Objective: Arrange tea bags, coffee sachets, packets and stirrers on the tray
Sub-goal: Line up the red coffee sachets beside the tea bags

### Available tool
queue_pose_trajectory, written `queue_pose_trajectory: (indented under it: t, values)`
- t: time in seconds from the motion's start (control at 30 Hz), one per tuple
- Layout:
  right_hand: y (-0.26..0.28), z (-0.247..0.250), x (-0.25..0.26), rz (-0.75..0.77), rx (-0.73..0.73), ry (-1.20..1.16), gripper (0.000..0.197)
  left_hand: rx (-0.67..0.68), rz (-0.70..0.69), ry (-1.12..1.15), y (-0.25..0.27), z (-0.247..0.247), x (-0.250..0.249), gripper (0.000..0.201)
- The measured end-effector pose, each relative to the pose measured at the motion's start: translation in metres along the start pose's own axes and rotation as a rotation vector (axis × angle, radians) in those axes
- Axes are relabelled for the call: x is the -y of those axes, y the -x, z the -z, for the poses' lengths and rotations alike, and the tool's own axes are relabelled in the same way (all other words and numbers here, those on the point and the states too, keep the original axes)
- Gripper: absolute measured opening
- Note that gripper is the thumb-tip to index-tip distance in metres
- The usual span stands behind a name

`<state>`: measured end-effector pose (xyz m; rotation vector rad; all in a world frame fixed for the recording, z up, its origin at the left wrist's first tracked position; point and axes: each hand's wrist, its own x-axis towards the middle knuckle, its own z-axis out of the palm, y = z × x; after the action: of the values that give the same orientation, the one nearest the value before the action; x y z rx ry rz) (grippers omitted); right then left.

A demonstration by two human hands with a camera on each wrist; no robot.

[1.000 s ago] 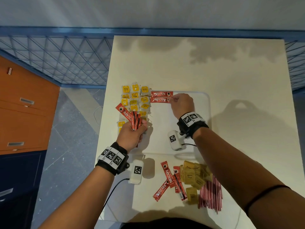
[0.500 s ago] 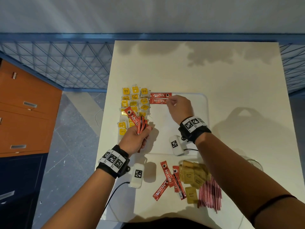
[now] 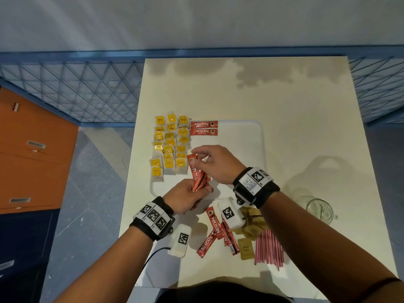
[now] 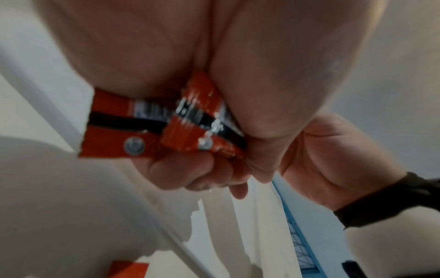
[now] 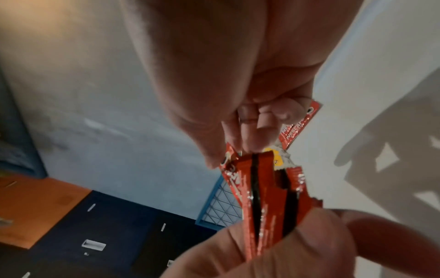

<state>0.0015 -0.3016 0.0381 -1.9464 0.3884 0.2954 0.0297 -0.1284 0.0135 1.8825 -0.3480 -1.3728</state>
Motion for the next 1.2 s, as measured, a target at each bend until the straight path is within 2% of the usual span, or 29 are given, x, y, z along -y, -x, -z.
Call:
queue_pose_trajectory:
  t: [0.1, 0.2, 0.43, 0.6, 0.8, 0.93, 1.2]
  values:
    - [0.007, 0.002, -0.004, -0.005, 0.045, 0.011, 0.031, 0.042, -0.016, -0.021, 0.006, -0.005, -0.003, 0.041]
    - [0.014, 0.006, -0.01, 0.014, 0.01, 0.014, 0.024, 0.03, -0.029, -0.01, 0.009, -0.007, -0.003, 0.031]
    - [0.025, 0.024, -0.028, -0.062, -0.166, -0.146, 0.014, -0.159, -0.019, 0.162, 0.014, -0.001, -0.009, 0.024]
    - [0.03, 0.025, -0.029, -0.131, -0.237, -0.317, 0.01, -0.229, -0.069, 0.303, 0.01, 0.002, -0.01, 0.006]
    - [0.031, 0.019, -0.028, -0.178, -0.23, -0.568, 0.009, -0.37, -0.101, 0.394, 0.003, 0.003, -0.013, 0.007]
    - [0.029, 0.016, -0.033, -0.198, -0.222, -0.496, 0.012, -0.454, -0.087, 0.437, 0.0, 0.006, -0.016, 0.012]
    - [0.02, 0.011, -0.039, -0.216, -0.25, -0.38, 0.01, -0.511, -0.094, 0.392, -0.016, 0.019, -0.013, 0.021]
